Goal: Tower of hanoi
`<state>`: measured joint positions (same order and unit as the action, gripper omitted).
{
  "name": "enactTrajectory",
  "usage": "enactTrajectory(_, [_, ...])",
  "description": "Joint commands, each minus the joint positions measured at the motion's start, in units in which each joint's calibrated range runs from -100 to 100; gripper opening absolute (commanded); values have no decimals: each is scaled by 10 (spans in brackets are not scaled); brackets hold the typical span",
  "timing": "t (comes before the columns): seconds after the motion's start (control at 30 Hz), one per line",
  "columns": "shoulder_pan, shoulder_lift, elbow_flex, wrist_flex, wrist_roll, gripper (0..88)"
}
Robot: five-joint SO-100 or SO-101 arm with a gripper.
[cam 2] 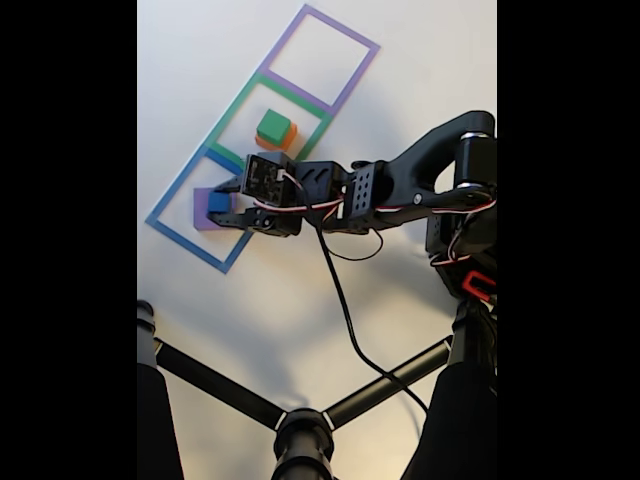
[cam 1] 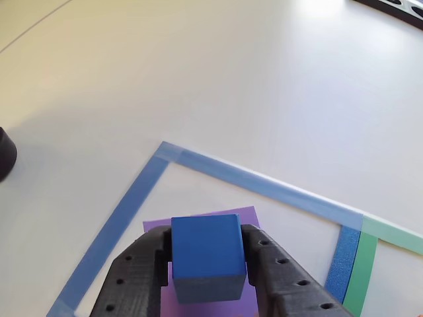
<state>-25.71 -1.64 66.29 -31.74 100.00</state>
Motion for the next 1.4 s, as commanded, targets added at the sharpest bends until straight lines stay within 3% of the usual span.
enactTrajectory(0.0, [0, 10, -45, -17, 0, 30])
enactTrajectory(0.7, [20, 66, -29, -64, 0, 37])
enactTrajectory(0.9, [20, 75, -30, -72, 0, 171])
enactTrajectory(1.37, [17, 40, -54, -71, 0, 250])
